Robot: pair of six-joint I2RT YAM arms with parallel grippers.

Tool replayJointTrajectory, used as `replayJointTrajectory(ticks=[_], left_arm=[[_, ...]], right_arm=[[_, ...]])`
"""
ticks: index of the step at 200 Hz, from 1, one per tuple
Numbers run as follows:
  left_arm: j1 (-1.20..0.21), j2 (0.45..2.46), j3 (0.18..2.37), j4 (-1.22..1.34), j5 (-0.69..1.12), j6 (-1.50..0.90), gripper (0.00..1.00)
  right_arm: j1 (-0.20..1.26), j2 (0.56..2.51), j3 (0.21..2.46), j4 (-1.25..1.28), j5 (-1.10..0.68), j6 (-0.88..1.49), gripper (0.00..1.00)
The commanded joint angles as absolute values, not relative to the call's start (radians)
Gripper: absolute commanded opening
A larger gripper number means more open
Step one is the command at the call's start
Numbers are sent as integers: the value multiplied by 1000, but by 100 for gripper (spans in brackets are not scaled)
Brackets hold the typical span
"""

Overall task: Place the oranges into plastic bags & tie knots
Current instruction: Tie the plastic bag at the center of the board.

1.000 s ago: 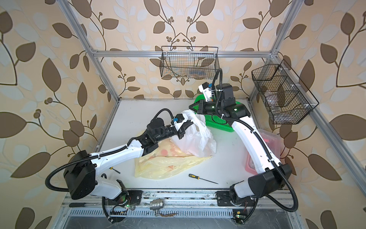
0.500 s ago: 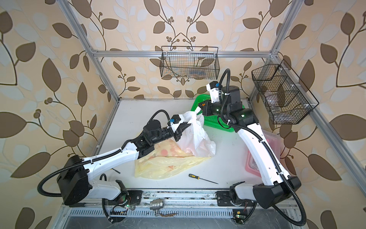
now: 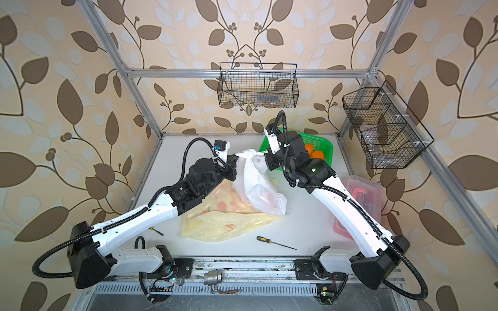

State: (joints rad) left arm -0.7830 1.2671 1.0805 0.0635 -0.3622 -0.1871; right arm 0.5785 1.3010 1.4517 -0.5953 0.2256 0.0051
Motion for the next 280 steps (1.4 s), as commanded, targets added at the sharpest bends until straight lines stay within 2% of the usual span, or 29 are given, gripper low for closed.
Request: replayJointTrajectory(ticks=[1,33,66,110,122,144,149,152,154,159,165,171,174,177,210,229,248,280], left_arm=[[-767,1286,1202,-234,-755,-429,0],[-761,1262,1167,-385,-950,-580,0],[-734,1285,1207,-724,-1047,-804,0],[-666,1268,1141,-782,-925,-829,0],[-666,1248,1111,-709,-865,-769,0],[-659,1173,1025,-479,-652,-559,0],[-653,1154,1012,-448,-611,-531,13],[-650,1143,1003,-436,-595,-517,25],[-648,1135,1000,-430,-583,-510,35],[-642,1116,992,-420,-552,-489,60],[-631,1090,983,-409,-508,-459,85],[-619,1066,979,-406,-473,-434,97],[-613,1054,979,-407,-460,-425,99],[-608,1045,981,-410,-452,-417,99],[-593,1051,1094,-495,-373,-345,99],[-593,1117,1178,-504,-270,-324,99],[-592,1175,1231,-478,-220,-340,99],[-517,1268,1294,-436,-137,-415,99]], right_arm=[[566,1280,1422,-618,490,-59,0],[516,1316,1418,-684,618,1,0],[393,1319,1395,-731,601,110,0],[332,1335,1384,-755,554,138,0],[336,1341,1381,-751,517,134,0],[364,1336,1379,-719,454,113,0],[369,1326,1375,-702,435,109,0],[371,1320,1370,-689,420,107,0],[372,1314,1367,-680,408,103,3],[371,1299,1359,-655,368,100,20],[366,1281,1349,-631,314,100,46],[357,1258,1338,-599,256,106,79],[353,1243,1327,-580,232,111,93],[348,1230,1316,-558,207,114,99],[314,1084,1148,-331,51,283,100],[290,1047,1079,-294,-105,341,100],[330,1079,1078,-332,-150,452,100],[562,1170,1118,-335,54,568,100]])
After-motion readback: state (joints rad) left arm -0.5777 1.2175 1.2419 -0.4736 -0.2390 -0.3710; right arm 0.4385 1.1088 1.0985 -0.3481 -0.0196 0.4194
